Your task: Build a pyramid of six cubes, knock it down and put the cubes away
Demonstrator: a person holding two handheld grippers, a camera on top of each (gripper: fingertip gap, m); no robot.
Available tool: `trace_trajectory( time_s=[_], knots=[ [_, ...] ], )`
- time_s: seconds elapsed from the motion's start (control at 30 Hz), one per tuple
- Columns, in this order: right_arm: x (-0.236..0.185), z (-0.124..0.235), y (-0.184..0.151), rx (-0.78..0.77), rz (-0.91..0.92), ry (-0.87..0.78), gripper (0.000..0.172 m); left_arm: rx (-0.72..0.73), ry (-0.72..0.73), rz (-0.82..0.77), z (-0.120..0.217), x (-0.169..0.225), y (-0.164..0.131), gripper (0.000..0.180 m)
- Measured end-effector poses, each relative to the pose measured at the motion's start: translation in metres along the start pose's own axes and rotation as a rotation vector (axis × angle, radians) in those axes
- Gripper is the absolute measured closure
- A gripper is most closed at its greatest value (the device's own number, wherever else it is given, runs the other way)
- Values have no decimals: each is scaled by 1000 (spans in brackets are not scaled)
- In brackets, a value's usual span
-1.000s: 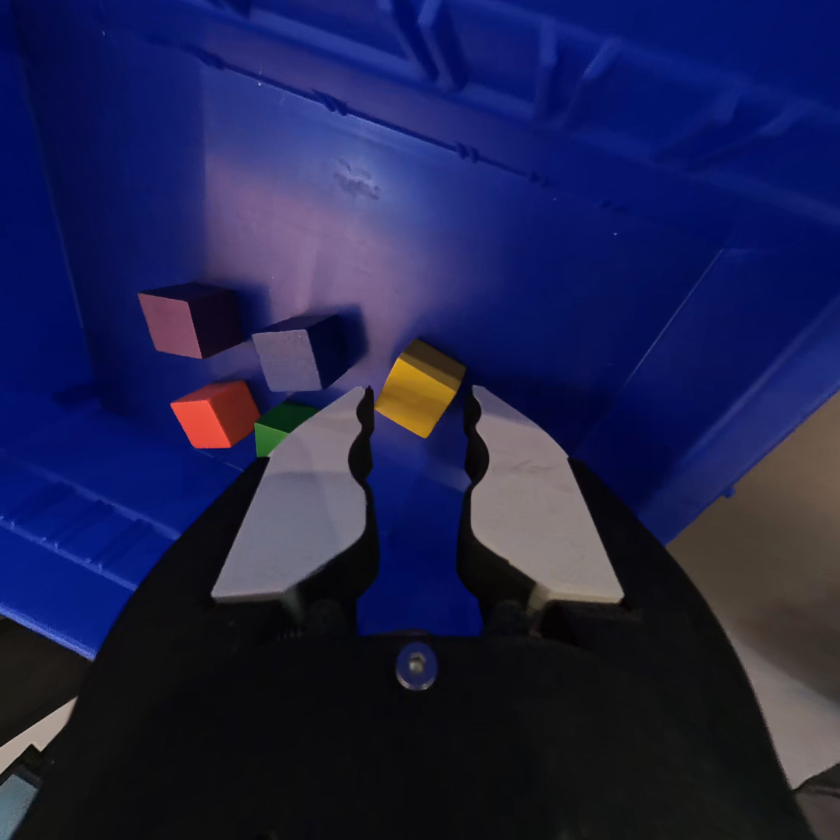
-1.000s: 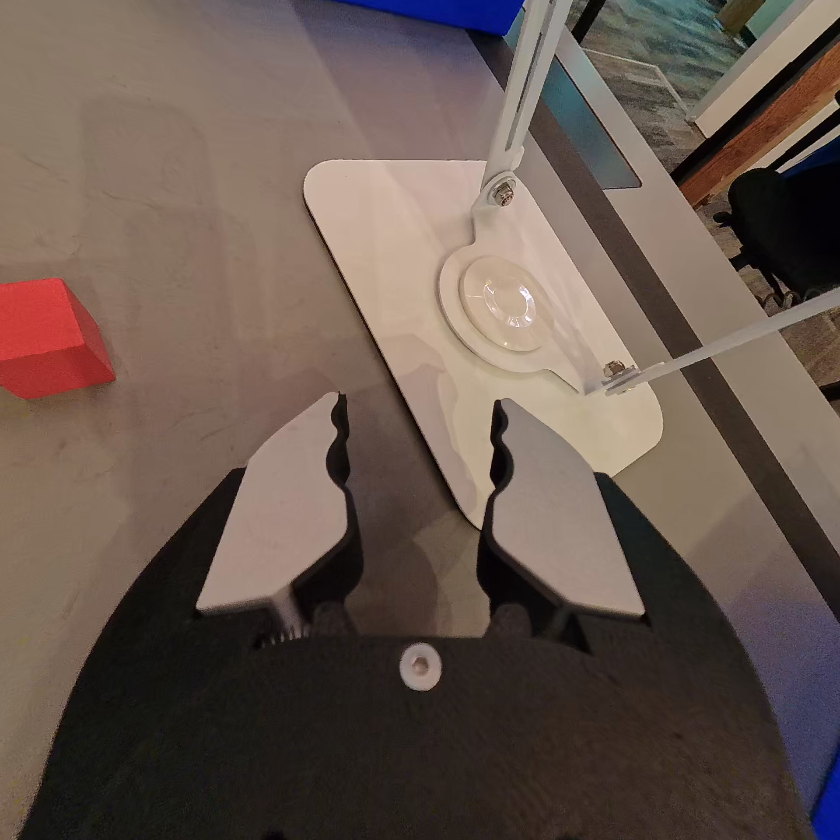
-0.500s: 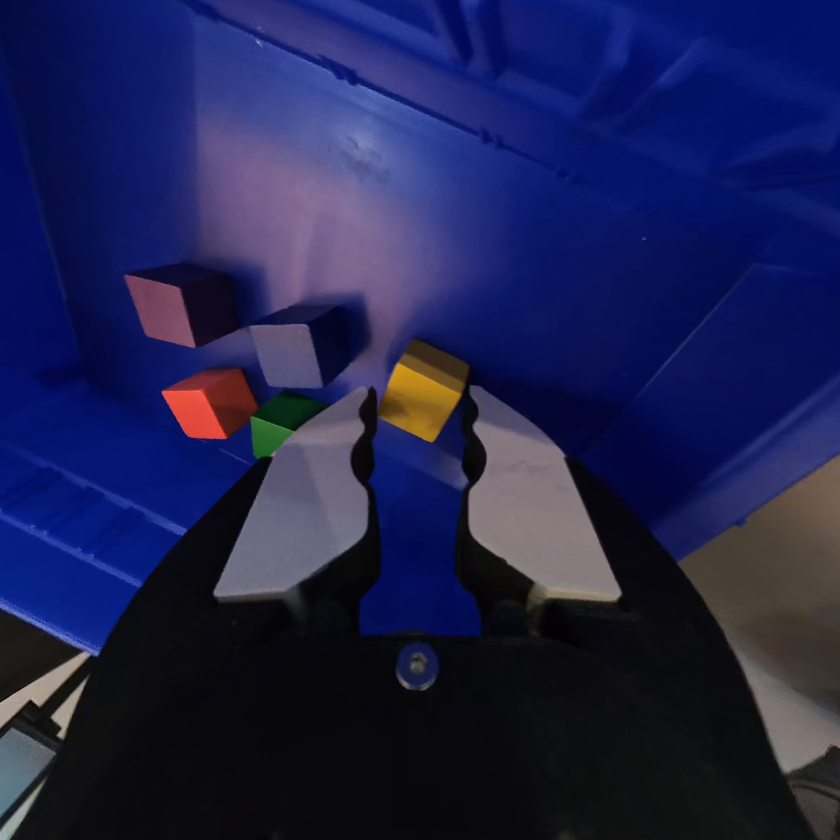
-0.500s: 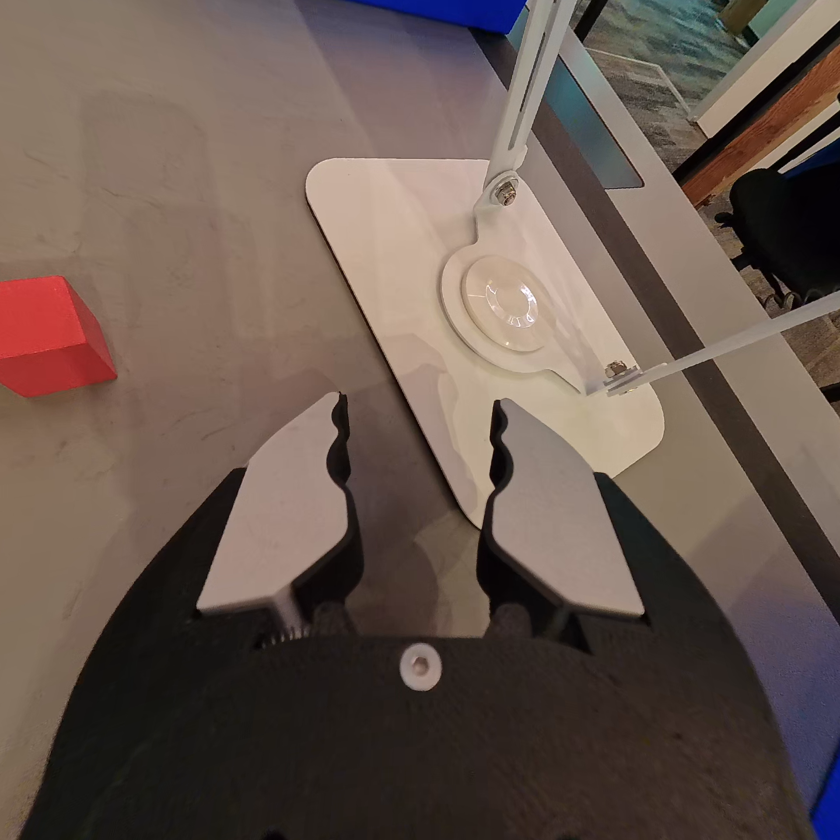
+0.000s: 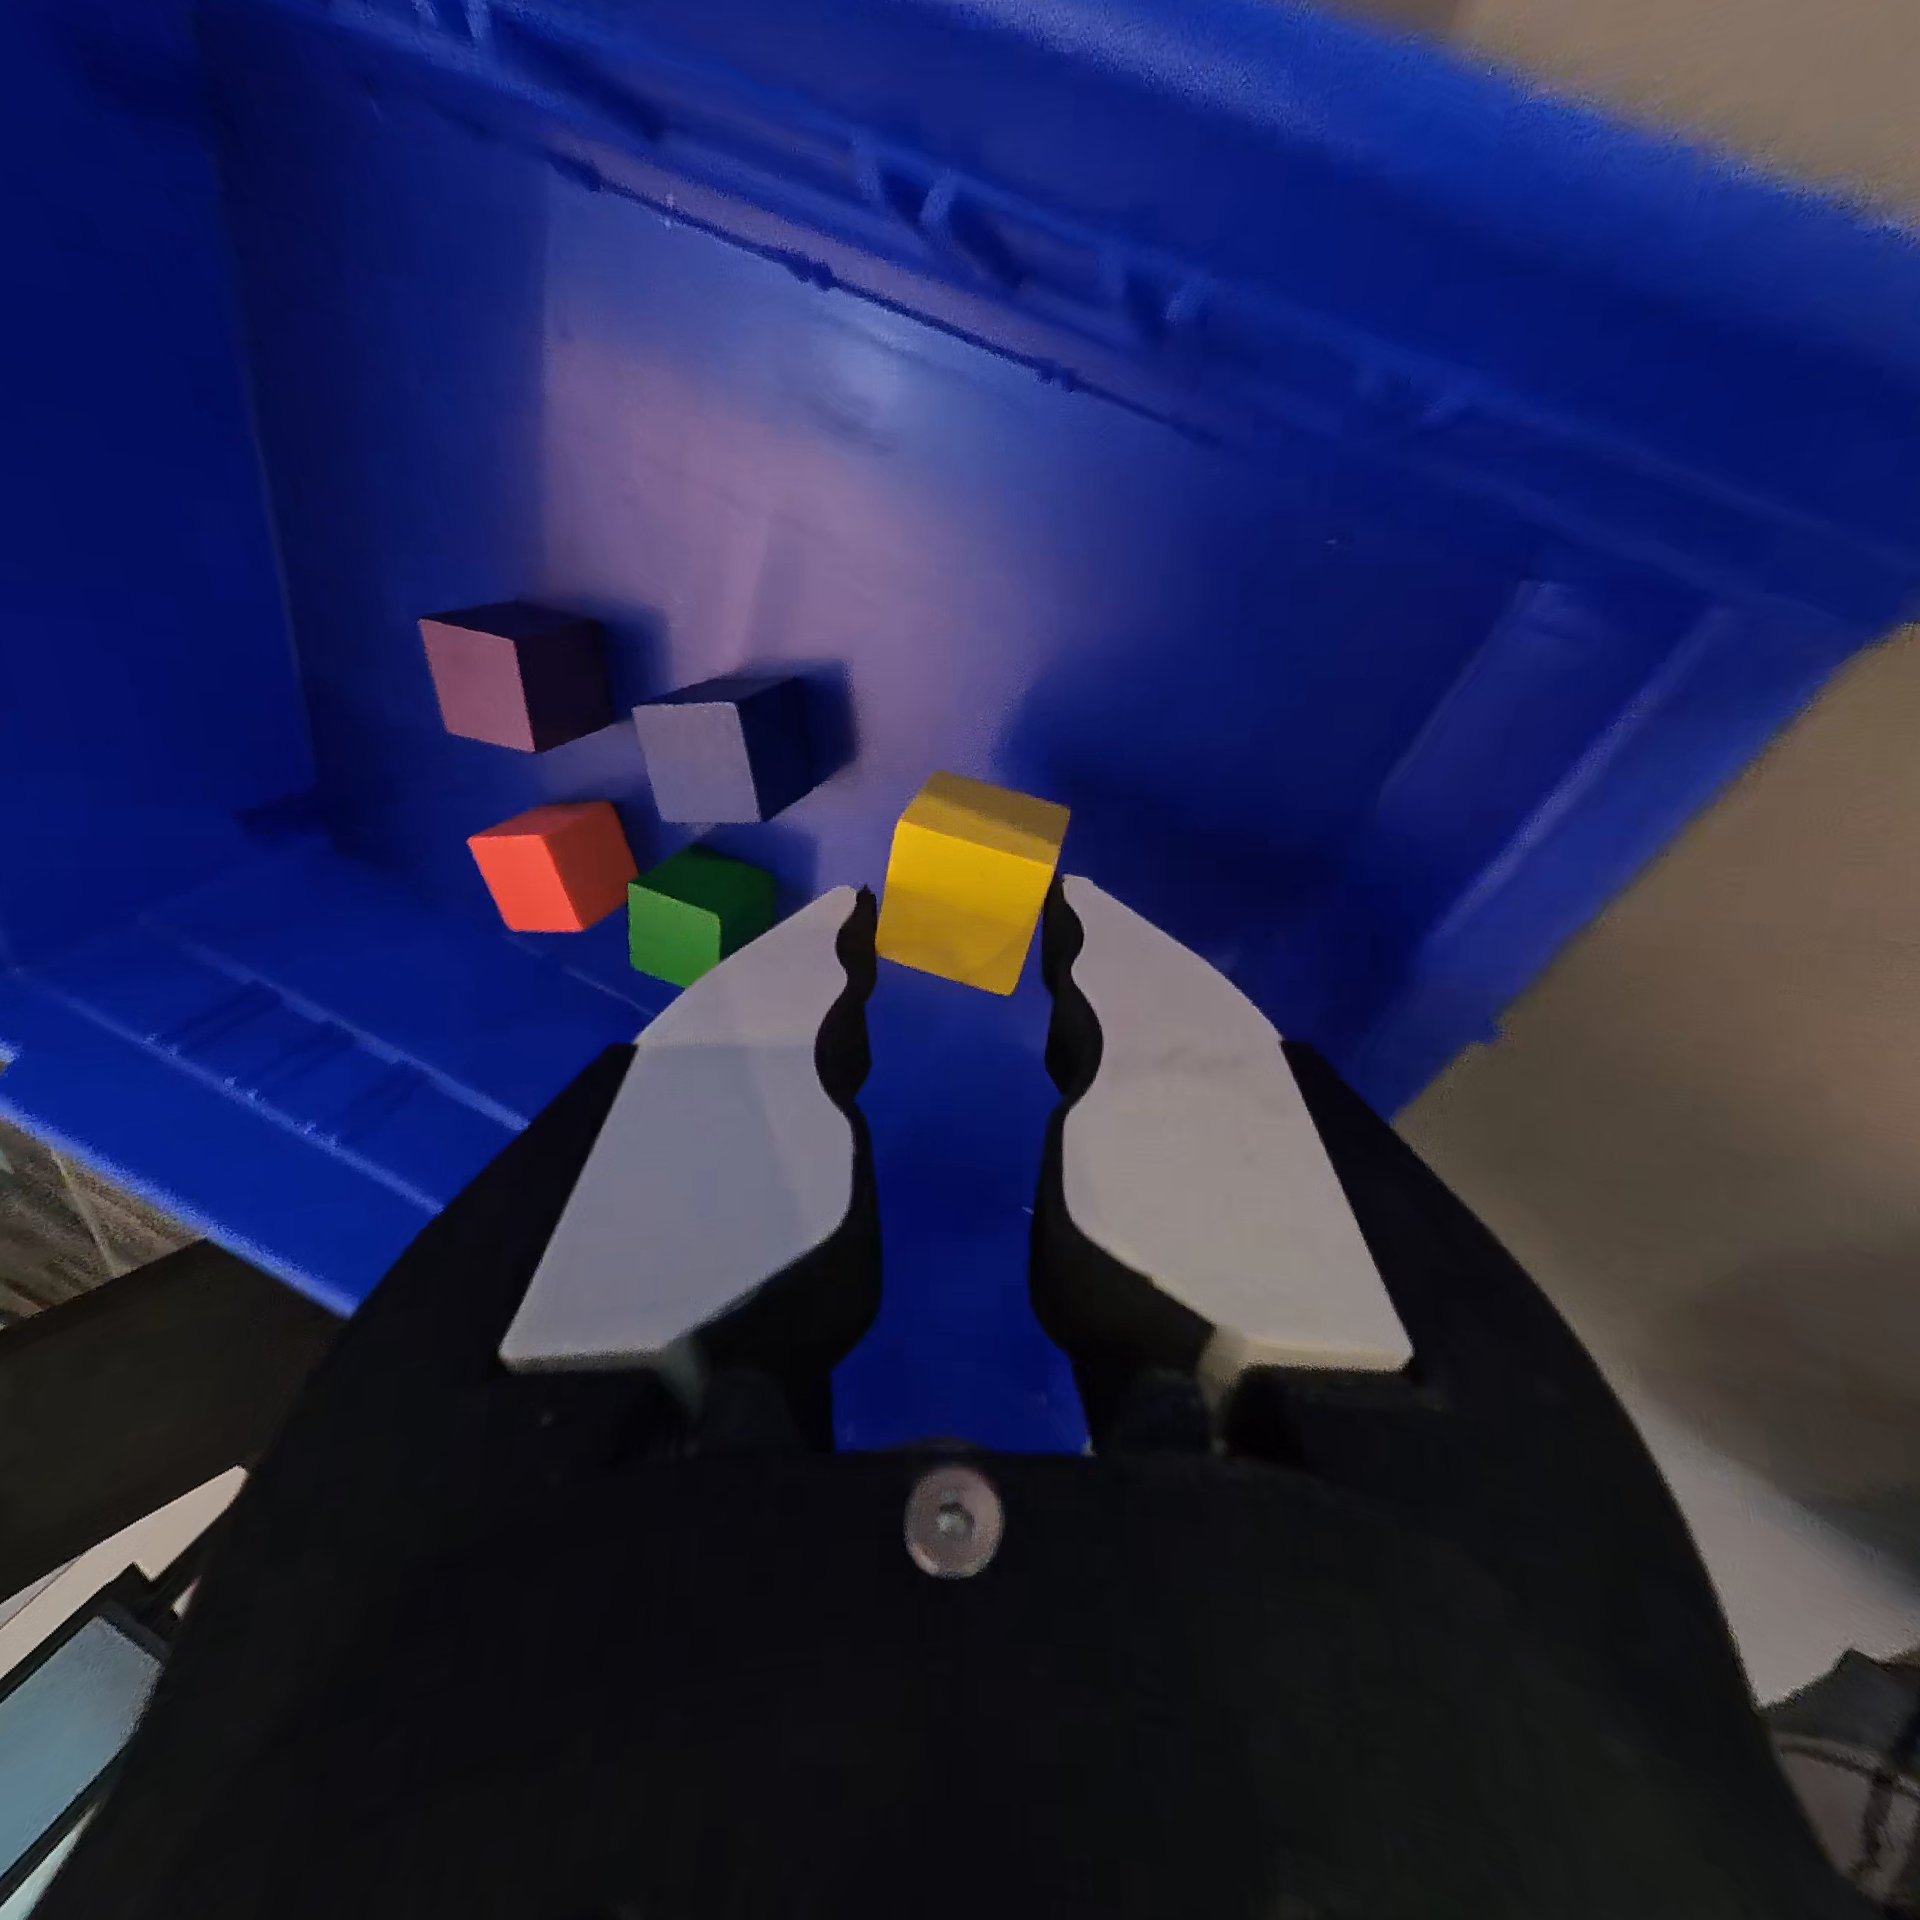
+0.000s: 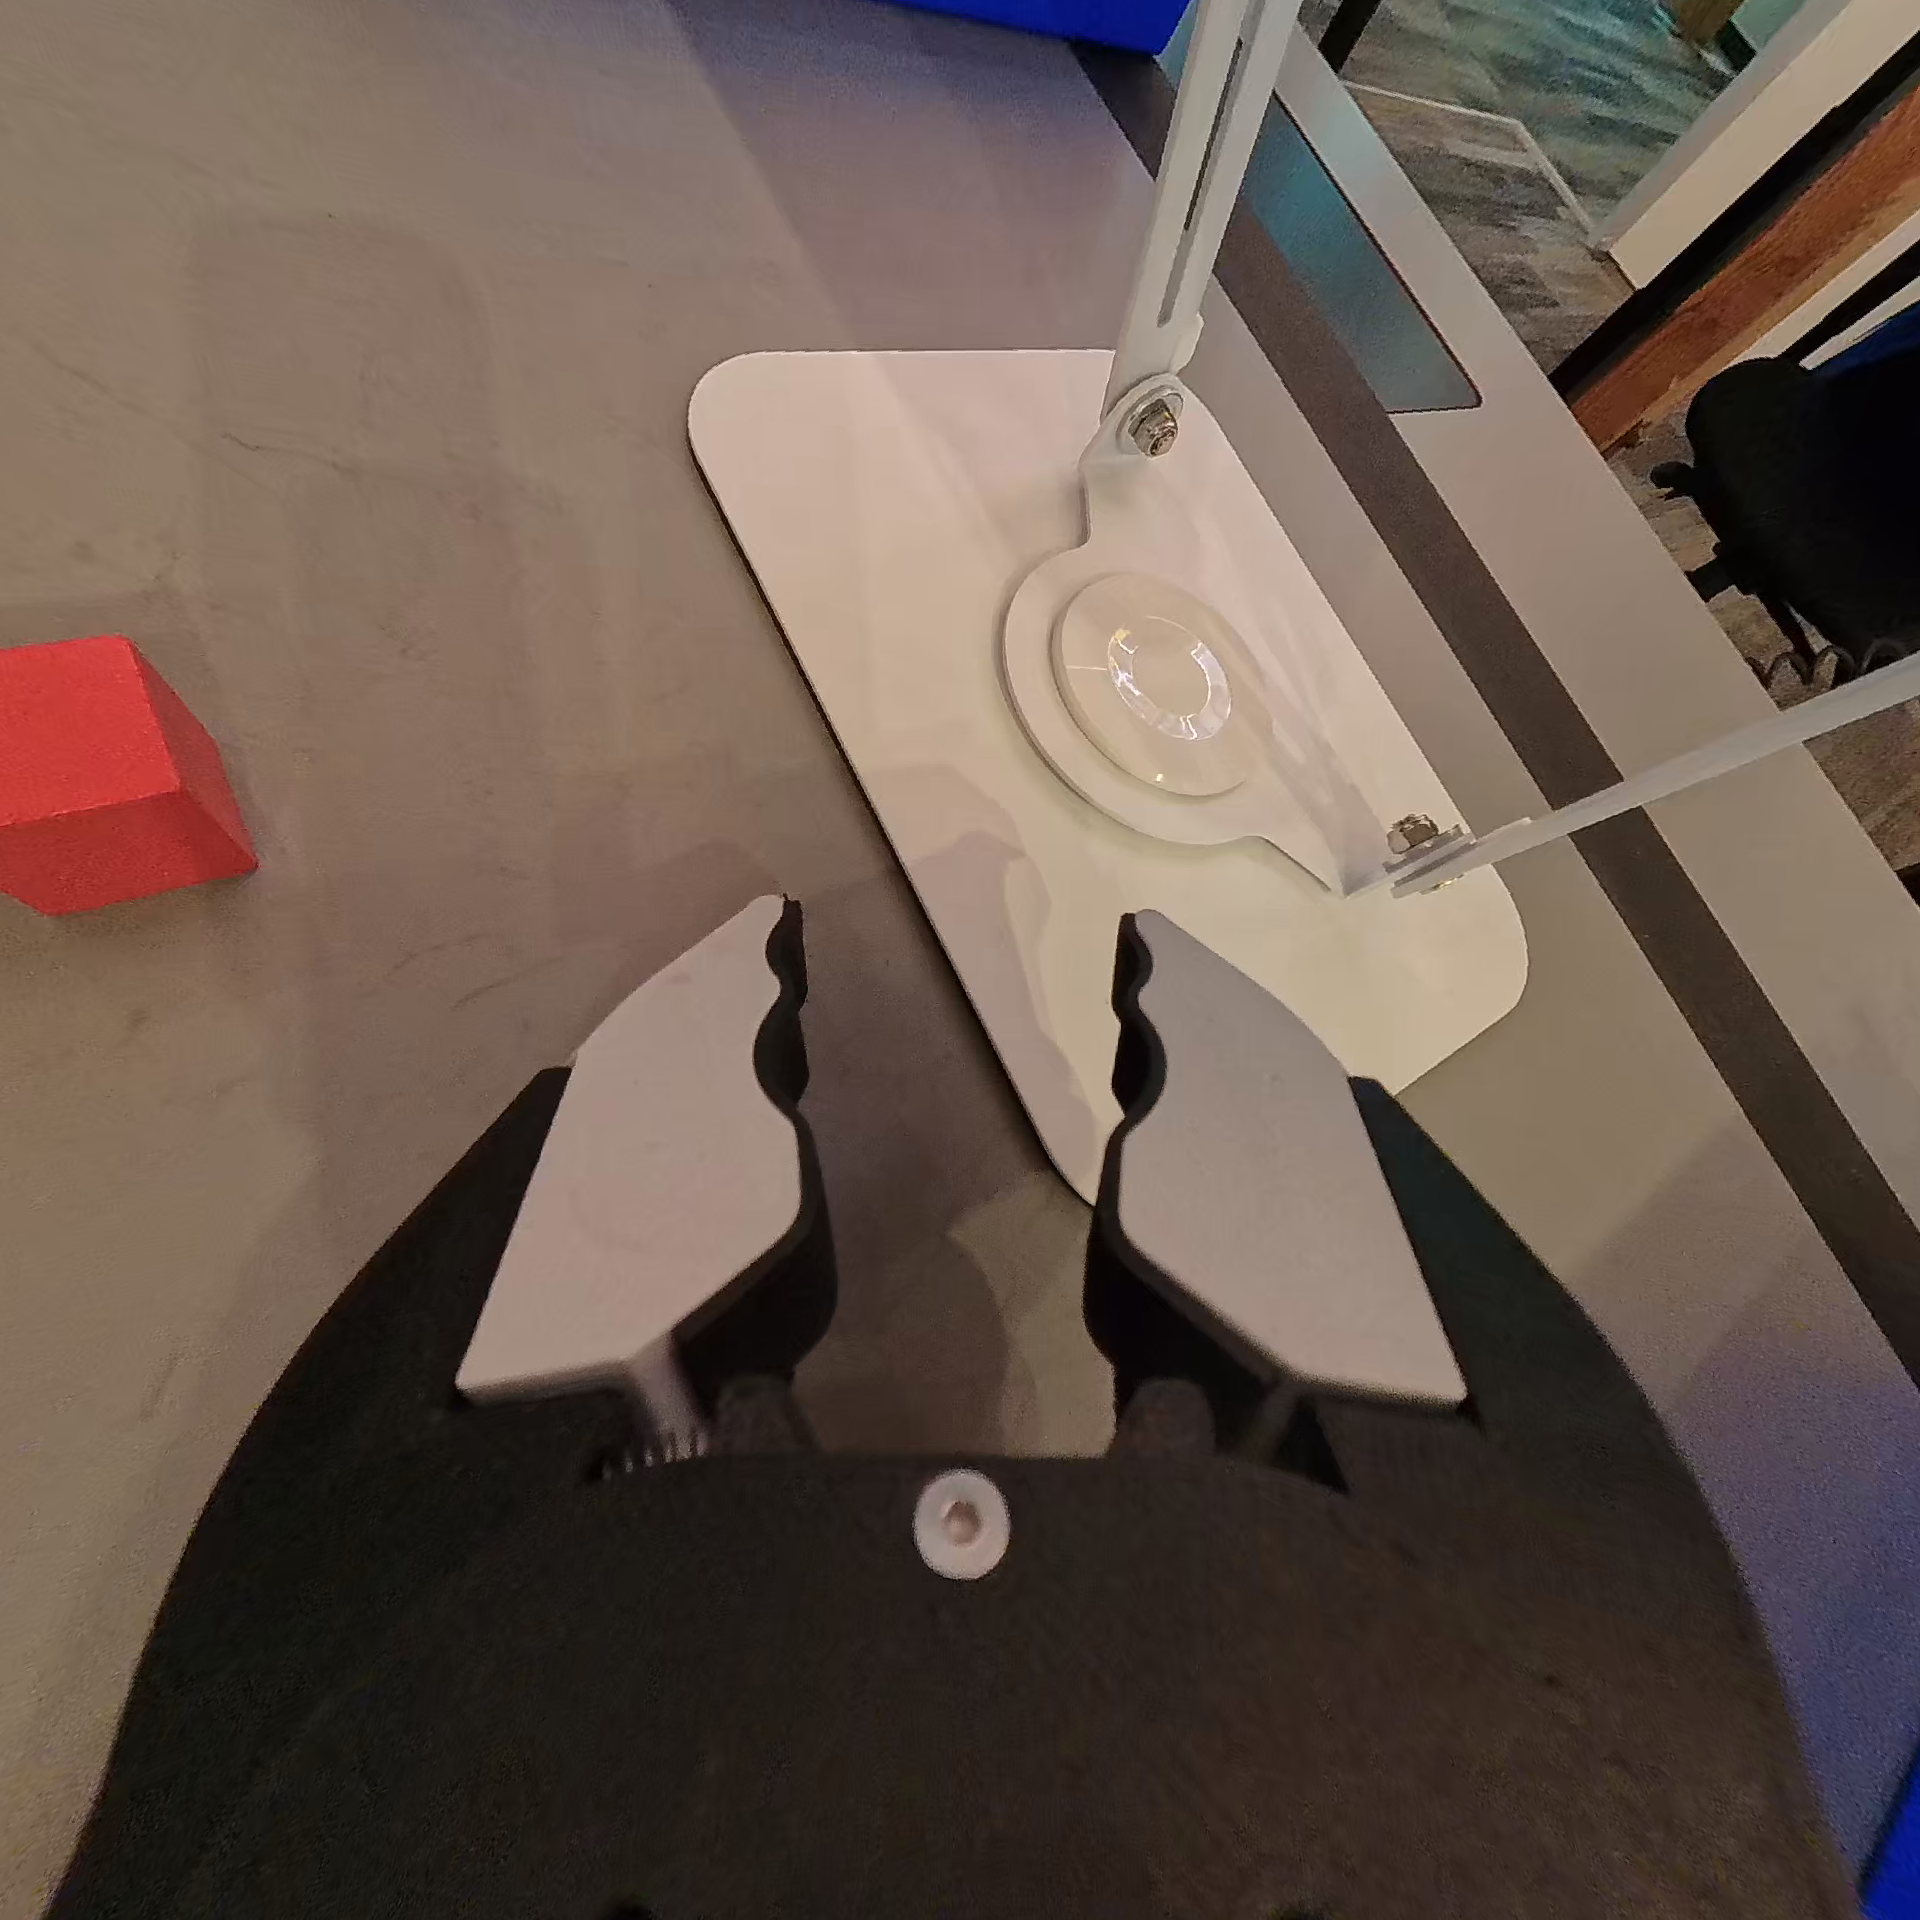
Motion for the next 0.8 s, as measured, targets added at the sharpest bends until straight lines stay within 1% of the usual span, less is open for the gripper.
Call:
trace_trajectory(
  time_s=[0.03, 0.17, 0.27, 0.33, 0.43, 0.53, 0.67, 0.73, 0.8],
  knots=[
    [0, 0, 0, -1, -1, 0, 115, 11, 10, 1, 8, 3, 1, 150],
    [1, 0, 0, 1, -7, -3, 116, 40, 70, 3, 44, 21, 2, 151],
    [1, 0, 0, 0, -1, -3, 116, 78, 115, -11, 70, 42, 8, 151],
    [1, 0, 0, 1, 1, -5, 117, 105, 141, -48, 86, 61, 18, 151],
    [1, 0, 0, 4, -1, -7, 117, 173, 139, -131, 101, 94, 42, 151],
    [1, 0, 0, 6, 3, -9, 116, 218, 107, -258, 100, 130, 74, 151],
    [0, 1, 1, 9, 5, -11, 116, 333, -3, -470, 89, 177, 127, 151],
    [0, 1, 1, 11, 4, -11, 116, 332, -44, -546, 77, 193, 147, 151],
    [0, 1, 1, 10, 5, -10, 116, 296, -71, -563, 64, 202, 163, 151]
  ],
)
Point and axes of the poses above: each gripper's, where its closed fingertips meet, z back along the fingers, y out of its top, x = y × z across the jaws, the point moved 7 cm from there along z, back along the fingers, and after that the axes turned 6 degrees about -z, right-handed, at the moved point
